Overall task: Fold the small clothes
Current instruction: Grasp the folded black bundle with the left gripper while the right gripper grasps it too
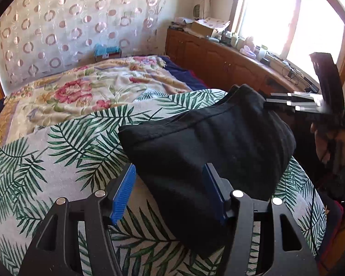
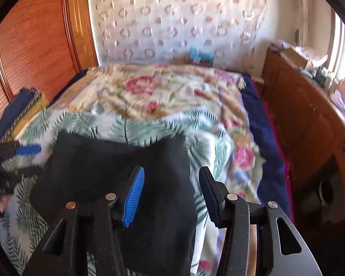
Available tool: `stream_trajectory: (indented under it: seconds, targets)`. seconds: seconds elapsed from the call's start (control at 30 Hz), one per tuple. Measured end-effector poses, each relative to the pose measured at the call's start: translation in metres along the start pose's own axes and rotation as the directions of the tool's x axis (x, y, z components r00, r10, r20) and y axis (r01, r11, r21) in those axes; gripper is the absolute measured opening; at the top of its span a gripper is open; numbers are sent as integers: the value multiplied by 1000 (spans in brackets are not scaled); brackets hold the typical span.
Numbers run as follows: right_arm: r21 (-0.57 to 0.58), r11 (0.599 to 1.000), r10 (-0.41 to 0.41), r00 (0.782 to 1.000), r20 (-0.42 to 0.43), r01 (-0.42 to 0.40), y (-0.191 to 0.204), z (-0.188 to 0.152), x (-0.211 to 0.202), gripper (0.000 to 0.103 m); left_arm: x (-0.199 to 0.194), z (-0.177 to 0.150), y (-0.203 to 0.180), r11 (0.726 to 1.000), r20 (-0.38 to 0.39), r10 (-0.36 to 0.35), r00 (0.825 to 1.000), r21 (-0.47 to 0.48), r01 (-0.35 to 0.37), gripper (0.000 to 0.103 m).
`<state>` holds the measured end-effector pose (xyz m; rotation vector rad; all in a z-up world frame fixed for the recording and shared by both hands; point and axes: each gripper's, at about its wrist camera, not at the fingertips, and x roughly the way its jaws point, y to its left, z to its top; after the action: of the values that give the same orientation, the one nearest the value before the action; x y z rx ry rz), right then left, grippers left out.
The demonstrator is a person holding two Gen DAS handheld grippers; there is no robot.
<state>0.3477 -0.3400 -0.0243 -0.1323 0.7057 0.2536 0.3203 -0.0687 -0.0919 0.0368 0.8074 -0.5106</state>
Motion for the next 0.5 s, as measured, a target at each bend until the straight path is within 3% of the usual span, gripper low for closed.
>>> stream_trajectory:
  seconds: [0.2,0.5]
  targets:
    - [36,999,-1,998,-62,4,-13,-3,18,56,22,7,5,1000,-45,29,999,4,-29,61]
    - [89,994,61,997,-46,-57,-18,0,31,57,42,3,14,1000,-91,9,996,-24,-12,61]
